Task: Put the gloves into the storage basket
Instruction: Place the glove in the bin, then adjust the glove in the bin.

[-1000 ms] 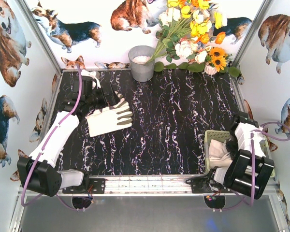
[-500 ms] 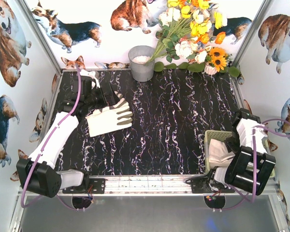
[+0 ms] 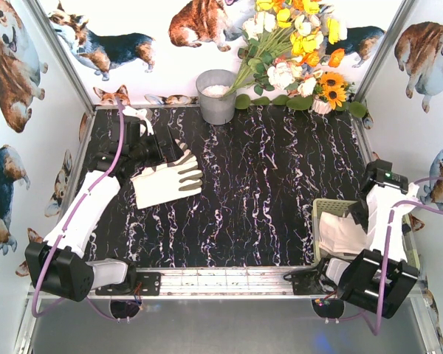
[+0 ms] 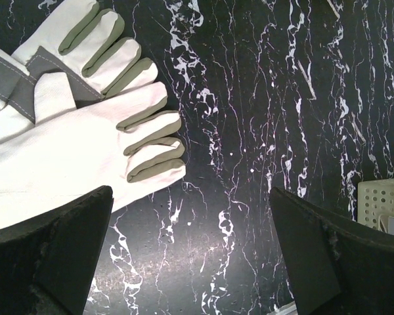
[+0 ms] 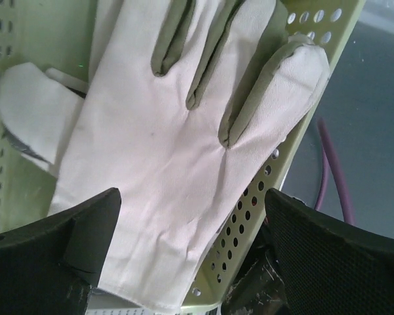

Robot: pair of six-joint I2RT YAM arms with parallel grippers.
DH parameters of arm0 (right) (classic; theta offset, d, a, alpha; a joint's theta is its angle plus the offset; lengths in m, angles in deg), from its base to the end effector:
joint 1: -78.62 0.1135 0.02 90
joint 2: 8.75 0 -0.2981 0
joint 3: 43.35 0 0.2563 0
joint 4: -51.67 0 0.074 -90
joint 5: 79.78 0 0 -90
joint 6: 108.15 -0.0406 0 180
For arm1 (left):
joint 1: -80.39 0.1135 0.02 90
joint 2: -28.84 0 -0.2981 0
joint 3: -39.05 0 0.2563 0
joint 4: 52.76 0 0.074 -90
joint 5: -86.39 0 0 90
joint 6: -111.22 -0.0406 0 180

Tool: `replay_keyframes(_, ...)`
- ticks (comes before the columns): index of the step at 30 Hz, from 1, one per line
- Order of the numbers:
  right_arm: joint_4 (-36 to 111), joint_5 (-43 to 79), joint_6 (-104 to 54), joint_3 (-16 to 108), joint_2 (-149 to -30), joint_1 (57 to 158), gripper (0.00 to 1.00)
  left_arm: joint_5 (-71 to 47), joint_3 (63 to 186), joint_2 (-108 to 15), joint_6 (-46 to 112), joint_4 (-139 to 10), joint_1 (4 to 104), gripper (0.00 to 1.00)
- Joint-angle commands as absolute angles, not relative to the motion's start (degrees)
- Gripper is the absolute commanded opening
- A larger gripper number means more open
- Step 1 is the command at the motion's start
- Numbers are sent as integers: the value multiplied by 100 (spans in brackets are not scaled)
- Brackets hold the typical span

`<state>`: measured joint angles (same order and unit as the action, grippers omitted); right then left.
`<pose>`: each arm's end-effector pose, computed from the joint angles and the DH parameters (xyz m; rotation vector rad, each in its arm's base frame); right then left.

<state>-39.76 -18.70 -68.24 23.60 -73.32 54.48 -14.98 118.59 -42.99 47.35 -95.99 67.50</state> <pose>0.1288 -0.0792 0.2838 1.7695 2.3280 -0.7294 0.2650 -0.0688 0.3650 -0.1441 2.2365 -0.5948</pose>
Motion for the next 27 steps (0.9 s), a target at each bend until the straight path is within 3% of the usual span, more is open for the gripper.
replay_keyframes(1, -3974, -1590, -6422, 3021, -7117, 5415, 91, -1553, 12118, -4261, 4610, -9709, 6845, 100)
replay_keyframes(5, -3135, 53, -5424, 3135, -7027, 5476, 78, -1592, 12083, -4256, 4641, -9695, 6843, 100)
replay_keyframes(11, -2228, 1654, -5184, 2728, -7208, 5621, 56, -1636, 11993, -4249, 4723, -9607, 6843, 100)
replay_keyframes(21, -1988, 1937, -5036, 2392, -7810, 5638, 33, -1497, 11686, -4057, 4806, -9575, 6843, 100)
replay_keyframes(27, -1998, 2193, -5081, 2097, -7856, 5680, 34, -1477, 11660, -4070, 4823, -9561, 6843, 100)
